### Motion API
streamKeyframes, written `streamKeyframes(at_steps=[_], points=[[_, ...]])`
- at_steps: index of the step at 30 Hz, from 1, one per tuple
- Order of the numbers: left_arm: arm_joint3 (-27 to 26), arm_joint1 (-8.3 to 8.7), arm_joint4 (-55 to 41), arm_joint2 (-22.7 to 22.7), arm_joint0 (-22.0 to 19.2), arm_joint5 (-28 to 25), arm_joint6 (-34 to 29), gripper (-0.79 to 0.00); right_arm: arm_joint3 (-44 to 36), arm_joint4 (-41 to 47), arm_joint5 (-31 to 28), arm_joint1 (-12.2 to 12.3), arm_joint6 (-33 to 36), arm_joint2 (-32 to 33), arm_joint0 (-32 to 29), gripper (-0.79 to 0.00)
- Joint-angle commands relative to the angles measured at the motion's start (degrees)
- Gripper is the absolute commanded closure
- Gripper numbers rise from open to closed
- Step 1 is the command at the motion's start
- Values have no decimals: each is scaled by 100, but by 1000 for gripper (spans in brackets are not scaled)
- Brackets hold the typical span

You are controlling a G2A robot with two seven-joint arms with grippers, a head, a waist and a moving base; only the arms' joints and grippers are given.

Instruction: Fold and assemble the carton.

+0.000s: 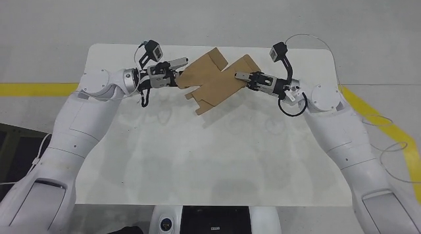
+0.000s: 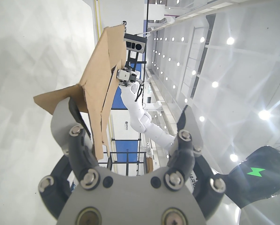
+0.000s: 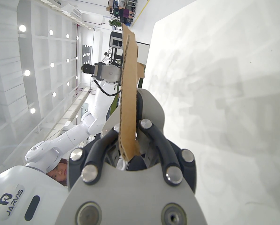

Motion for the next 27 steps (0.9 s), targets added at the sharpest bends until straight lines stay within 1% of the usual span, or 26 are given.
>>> streamKeyframes(at_steps=[1,2,3,4,5,11,12,13,17,19,21,27], points=[[50,-16,40,15,-11,11,-8,-520,1,-8,1,-5,4,10,-4,0],[75,-23,57,19,-16,12,-15,-520,2,-11,1,-7,7,16,-5,0],[98,-29,79,23,-23,17,-24,-502,7,-24,7,-9,9,20,-6,0],[117,-34,119,25,-35,13,-27,-437,7,-30,8,-11,11,26,-8,0],[137,-39,171,33,-44,11,-36,-400,9,-37,10,-13,13,31,-10,0],[202,-61,544,79,-77,-109,-30,-379,10,-78,23,-26,48,52,-13,0],[212,-65,566,80,-76,-118,-27,-363,11,-84,27,-28,50,56,-12,0],[223,-70,584,81,-74,-127,-26,-326,10,-88,29,-31,51,59,-13,0],[259,-89,630,75,-75,-133,-34,-256,11,-116,15,-37,43,83,-27,0],[271,-97,649,70,-77,-136,-40,-240,3,-135,20,-39,34,93,-35,0],[278,-106,659,64,-75,-129,-44,-191,-3,-151,30,-41,34,105,-42,0],[316,-126,679,27,-78,-108,-59,-132,-31,-209,40,-48,35,135,-58,0]])
